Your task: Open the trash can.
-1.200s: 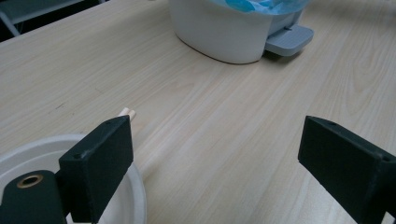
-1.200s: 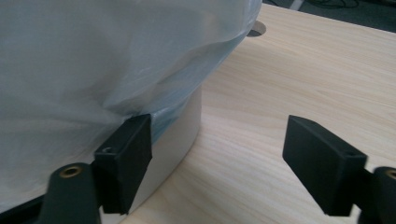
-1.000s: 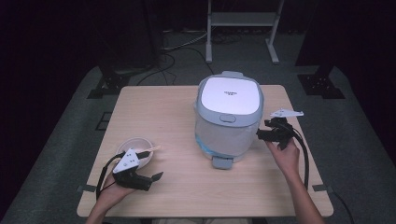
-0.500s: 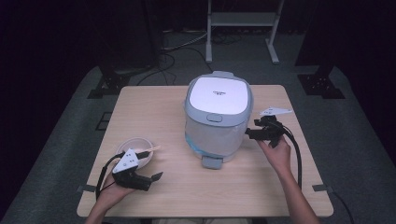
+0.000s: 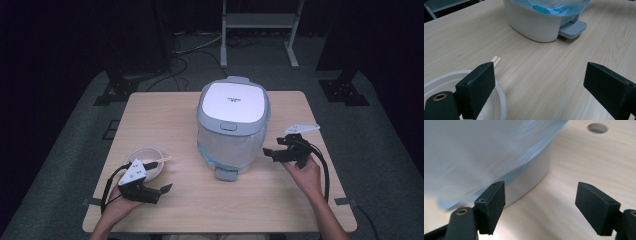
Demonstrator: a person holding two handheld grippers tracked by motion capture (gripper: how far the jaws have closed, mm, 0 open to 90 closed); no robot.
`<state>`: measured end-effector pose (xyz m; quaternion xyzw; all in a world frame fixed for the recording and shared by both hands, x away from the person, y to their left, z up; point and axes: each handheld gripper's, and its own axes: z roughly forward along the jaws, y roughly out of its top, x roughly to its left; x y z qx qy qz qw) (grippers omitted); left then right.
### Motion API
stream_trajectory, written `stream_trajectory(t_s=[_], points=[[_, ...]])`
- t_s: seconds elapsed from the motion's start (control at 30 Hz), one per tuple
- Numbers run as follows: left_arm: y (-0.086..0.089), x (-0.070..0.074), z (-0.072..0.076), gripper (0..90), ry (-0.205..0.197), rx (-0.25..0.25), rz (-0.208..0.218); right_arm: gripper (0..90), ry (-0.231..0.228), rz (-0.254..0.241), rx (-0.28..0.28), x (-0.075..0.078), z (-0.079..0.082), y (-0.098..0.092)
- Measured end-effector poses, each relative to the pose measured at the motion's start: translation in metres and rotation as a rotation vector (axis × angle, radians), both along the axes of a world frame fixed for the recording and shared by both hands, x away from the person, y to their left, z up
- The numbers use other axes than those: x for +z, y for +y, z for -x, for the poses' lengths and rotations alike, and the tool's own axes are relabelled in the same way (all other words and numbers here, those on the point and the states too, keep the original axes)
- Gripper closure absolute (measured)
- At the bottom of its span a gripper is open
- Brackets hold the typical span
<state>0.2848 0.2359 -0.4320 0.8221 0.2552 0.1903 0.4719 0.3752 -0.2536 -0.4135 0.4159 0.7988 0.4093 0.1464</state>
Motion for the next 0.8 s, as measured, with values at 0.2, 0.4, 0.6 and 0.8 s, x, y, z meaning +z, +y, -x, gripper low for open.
stream_trajectory(t_s=[0.2, 0.4, 0.6, 0.8], points=[[0.0, 0.001, 0.0, 9.4, -0.008, 0.005, -0.005, 28.9, 0.018, -0.016, 0.064, -0.002, 0.028, 0.001], [-0.001, 0.0, 0.0, 9.4, -0.01, 0.012, -0.007, 31.5, 0.023, -0.037, 0.146, -0.002, 0.058, 0.018], [-0.001, 0.0, 0.0, 9.4, -0.01, 0.012, -0.007, 34.8, 0.015, -0.044, 0.191, -0.004, 0.073, 0.033], [0.0, 0.0, 0.0, 9.4, -0.01, 0.016, -0.007, 41.6, 0.023, -0.019, 0.254, -0.008, 0.081, 0.058]])
